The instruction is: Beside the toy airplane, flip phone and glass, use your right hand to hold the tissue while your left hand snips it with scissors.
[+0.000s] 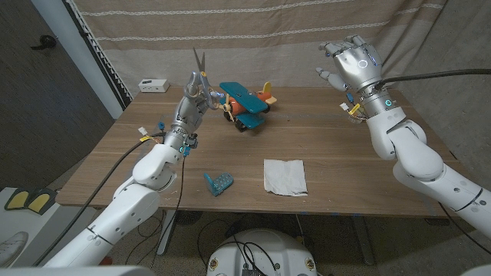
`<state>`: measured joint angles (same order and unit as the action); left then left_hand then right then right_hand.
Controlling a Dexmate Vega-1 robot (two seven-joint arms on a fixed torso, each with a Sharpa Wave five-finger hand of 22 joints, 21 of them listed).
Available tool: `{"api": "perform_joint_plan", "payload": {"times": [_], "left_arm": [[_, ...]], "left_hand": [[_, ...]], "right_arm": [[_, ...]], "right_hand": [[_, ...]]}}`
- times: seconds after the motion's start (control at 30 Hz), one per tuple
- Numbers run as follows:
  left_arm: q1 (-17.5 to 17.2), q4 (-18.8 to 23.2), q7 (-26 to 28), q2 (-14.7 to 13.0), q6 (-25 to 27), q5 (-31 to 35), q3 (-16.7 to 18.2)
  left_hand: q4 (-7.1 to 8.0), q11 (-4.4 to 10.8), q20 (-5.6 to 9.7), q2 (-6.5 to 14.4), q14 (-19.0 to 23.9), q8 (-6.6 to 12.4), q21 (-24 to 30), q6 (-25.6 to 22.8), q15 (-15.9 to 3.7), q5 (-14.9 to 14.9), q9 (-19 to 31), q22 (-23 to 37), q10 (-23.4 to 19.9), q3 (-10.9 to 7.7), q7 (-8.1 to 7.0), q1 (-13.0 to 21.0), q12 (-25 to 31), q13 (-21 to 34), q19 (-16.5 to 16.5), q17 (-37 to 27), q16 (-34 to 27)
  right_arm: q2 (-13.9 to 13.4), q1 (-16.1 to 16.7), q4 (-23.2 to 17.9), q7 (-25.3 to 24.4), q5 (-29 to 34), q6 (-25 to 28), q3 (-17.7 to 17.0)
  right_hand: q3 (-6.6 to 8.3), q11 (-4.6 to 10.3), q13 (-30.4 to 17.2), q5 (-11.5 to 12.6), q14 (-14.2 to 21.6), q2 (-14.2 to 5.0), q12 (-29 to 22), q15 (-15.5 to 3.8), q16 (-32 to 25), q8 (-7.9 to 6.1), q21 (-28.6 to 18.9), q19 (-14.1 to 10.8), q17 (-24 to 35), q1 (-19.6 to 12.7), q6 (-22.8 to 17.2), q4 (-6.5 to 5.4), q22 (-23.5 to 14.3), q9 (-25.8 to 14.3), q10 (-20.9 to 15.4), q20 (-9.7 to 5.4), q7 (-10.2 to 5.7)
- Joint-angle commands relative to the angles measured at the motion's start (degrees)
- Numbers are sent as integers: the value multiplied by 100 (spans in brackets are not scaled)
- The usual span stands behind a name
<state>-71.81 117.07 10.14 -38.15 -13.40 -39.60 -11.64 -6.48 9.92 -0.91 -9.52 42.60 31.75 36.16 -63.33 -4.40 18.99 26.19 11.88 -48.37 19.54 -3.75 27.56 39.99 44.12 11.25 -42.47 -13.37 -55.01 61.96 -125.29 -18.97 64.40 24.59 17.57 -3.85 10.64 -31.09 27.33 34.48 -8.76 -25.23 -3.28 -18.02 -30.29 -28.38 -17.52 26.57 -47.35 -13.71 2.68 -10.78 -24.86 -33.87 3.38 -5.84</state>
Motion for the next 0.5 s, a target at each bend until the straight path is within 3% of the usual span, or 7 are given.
{"api": "perform_joint_plan", "payload": {"times": [0.03,0.5], "left_arm": [[-153,185,31,-190,153,19,186],[-247,292,-16,-586,665,43,374]], "left_hand": [[-28,226,-9,48,69,12,-14,22,-804,35,3,6,-249,-4,115,41,168,528,41,3,-19],[-21,221,-22,61,37,25,-39,22,-803,67,56,11,-230,-5,123,51,212,579,41,11,3]], "right_arm": [[25,-18,19,-22,7,21,37],[29,43,-47,-22,73,115,15]], "right_hand": [[-51,10,-6,43,-35,-7,-24,-965,-33,23,14,-33,-8,24,-48,2,-21,-12,25,6,-8],[-59,16,-2,44,-32,-7,-25,-959,-46,43,34,-38,-6,31,-46,5,-22,-21,32,11,-6]]}}
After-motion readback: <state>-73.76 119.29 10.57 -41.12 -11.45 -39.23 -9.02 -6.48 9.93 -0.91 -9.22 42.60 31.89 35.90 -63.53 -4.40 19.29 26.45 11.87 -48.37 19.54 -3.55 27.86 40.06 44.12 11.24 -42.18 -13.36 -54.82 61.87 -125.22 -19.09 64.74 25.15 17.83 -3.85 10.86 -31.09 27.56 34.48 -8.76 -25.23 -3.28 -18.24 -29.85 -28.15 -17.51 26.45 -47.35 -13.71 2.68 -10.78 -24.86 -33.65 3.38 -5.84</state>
